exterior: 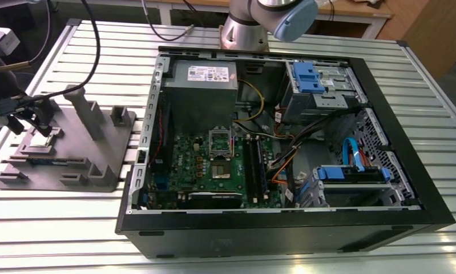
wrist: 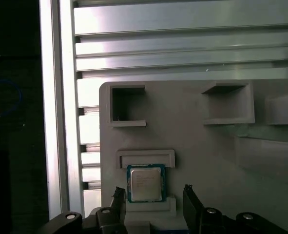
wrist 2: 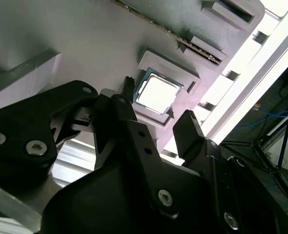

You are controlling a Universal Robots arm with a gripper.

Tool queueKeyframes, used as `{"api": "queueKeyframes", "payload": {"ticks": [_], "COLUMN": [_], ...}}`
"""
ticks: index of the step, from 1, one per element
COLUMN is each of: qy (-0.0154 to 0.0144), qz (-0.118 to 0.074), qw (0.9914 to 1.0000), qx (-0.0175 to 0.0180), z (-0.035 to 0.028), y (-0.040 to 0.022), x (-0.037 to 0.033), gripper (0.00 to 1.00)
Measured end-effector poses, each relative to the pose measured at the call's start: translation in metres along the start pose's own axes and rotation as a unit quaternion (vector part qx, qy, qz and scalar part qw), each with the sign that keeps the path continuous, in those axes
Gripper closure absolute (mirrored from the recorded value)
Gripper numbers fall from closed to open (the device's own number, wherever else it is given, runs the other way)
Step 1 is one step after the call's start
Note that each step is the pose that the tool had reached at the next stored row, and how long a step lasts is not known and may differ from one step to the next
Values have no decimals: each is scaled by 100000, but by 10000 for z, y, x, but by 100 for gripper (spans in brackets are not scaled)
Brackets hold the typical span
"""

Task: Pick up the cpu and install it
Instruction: 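Pick up the cpu and move it towards the insertion slot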

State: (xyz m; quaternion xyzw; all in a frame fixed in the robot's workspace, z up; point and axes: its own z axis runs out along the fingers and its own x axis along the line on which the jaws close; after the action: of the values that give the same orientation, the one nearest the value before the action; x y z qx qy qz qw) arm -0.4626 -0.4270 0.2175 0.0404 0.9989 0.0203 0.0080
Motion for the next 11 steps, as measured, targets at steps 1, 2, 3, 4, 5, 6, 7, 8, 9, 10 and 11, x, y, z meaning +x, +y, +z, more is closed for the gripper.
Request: {"api": "queueKeyframes", "payload": {"ticks": [1,2,3,4,5,6,7,8,9,10,11], "qy": [-3,0,6,3,5,4,6,6,6,7,13], "qz": [2,2,-4,-5,-5,-2,-3,-2,-1,-1,-3], "qw": [100000,100000,100000,100000,100000,100000,100000,100000,100000,100000,100000], "qx": [0,1,4,3,5,3,4,5,5,5,4], "z": [20,37,55,73,91,109,127,145,165,182,198], "y": [-1,-2,-2,-2,-3,-4,-4,-5,-5,-6,-6], "x": [0,0,1,1,1,1,2,2,2,3,3], "gripper": [41,41,41,41,41,41,41,41,41,41,41]}}
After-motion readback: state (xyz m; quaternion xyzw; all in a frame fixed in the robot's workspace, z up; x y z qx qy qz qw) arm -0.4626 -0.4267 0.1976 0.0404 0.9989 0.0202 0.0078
